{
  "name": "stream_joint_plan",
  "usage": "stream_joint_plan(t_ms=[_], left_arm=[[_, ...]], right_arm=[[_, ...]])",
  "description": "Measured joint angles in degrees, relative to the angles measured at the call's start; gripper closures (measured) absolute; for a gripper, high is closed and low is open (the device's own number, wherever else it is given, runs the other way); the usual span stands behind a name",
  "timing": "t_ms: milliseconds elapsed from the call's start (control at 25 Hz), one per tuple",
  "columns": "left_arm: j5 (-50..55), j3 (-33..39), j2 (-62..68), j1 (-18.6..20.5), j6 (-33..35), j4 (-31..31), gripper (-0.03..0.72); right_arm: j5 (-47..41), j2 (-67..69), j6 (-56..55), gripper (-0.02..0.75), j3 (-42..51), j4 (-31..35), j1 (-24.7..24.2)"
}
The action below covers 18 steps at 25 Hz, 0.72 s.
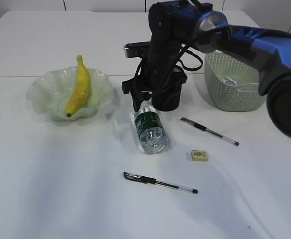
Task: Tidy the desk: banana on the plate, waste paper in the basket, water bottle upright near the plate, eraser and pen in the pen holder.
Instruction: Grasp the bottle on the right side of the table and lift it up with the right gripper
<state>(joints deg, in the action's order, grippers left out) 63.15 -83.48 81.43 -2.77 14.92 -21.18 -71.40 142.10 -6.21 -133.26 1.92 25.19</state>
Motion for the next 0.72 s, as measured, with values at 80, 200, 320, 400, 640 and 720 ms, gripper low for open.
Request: stream_joint_plan(t_ms=[80,200,320,400,640,720], left_arm=[[0.1,0.0,0.0,0.0,-0.2,0.0,0.37],[0.1,0.0,0.0,0.0,-0.4,0.0,0.37],[0.1,0.0,0.0,0.0,-0.4,0.0,0.37],[0.1,0.0,0.0,0.0,-0.5,0.1,0.37],[0.1,0.0,0.0,0.0,-0.5,0.1,0.37],[0.1,0.0,0.0,0.0,-0.5,0.1,0.37]], right_arm=[[0.0,0.1,0.0,0.142,-0.5,-0.1,0.0],[0.0,0.6,0.0,0.143,-2.2,-0.1,0.0],[0.0,1.4,0.0,0.143,-3.6,-0.1,0.0],[0.0,2.1,0.0,0.143,-4.5,-0.1,0.0],[0.0,4.4,0.0,0.142,-6.9,0.0,0.0],[0.0,4.7,0.0,0.142,-7.2,0.1,0.0]])
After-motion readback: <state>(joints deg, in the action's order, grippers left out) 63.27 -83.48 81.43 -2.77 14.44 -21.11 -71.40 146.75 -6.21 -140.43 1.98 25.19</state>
